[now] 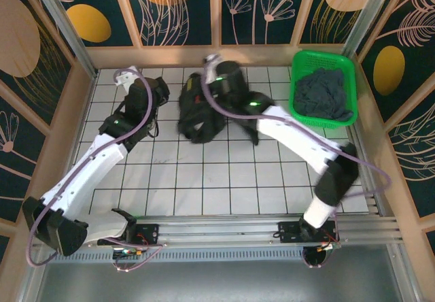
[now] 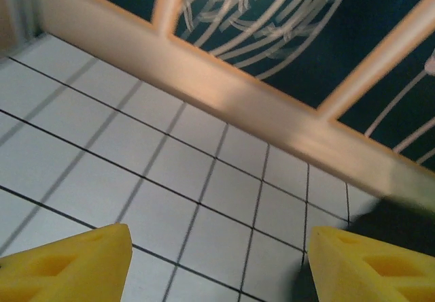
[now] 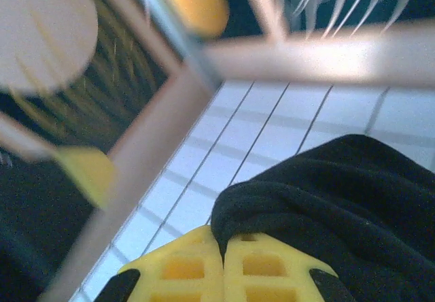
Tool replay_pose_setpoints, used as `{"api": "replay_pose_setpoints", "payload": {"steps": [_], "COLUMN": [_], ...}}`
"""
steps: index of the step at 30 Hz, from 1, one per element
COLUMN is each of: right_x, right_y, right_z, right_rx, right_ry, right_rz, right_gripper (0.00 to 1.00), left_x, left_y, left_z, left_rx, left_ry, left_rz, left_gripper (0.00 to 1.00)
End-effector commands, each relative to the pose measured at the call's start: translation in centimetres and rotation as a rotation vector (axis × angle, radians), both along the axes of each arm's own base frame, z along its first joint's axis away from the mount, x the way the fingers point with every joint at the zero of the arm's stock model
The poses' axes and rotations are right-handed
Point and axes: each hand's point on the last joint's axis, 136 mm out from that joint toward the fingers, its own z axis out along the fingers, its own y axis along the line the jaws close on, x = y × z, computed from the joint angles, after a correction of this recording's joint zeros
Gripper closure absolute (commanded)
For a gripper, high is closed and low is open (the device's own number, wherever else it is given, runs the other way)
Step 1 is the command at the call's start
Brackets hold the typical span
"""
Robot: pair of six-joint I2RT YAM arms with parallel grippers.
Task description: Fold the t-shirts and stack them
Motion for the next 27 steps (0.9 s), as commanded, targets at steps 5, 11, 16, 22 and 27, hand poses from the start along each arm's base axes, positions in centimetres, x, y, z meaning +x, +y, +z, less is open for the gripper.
{"api": "replay_pose_setpoints", "payload": {"steps": [5, 11, 16, 22, 27], "right_x": [-1.4, 1.5, 2.1, 3.0, 3.4], "right_y": [3.7, -5.0, -11.4, -13.2, -13.8], "right_z": [-4.8, -11.1, -18.3, -24.0, -27.6], "right_rx": [-0.016, -0.096, -0.244, -0.367, -0.443], "right_ry": [0.157, 0.254, 0.361, 0.44, 0.491], "right_rz": [0.144, -0.113, -0.27, -0.318, -0.35], "right_gripper": [0.39, 0.42, 0.43, 0.4, 0.41], "left_x": [-3.0, -5.3, -8.8, -9.7, -9.4], "left_y": [1.4, -2.7, -4.4, -3.3, -2.9], "left_z": [-3.7, -12.4, -21.6, -26.5, -29.8], "left_rx": [0.046, -0.074, -0.099, -0.002, 0.06], "left_ry": [0.12, 0.374, 0.67, 0.792, 0.869], "left_rz": [-0.009, -0.221, -0.317, -0.299, -0.27], "left_gripper": [0.3, 0.3, 0.31, 0.24, 0.27]}}
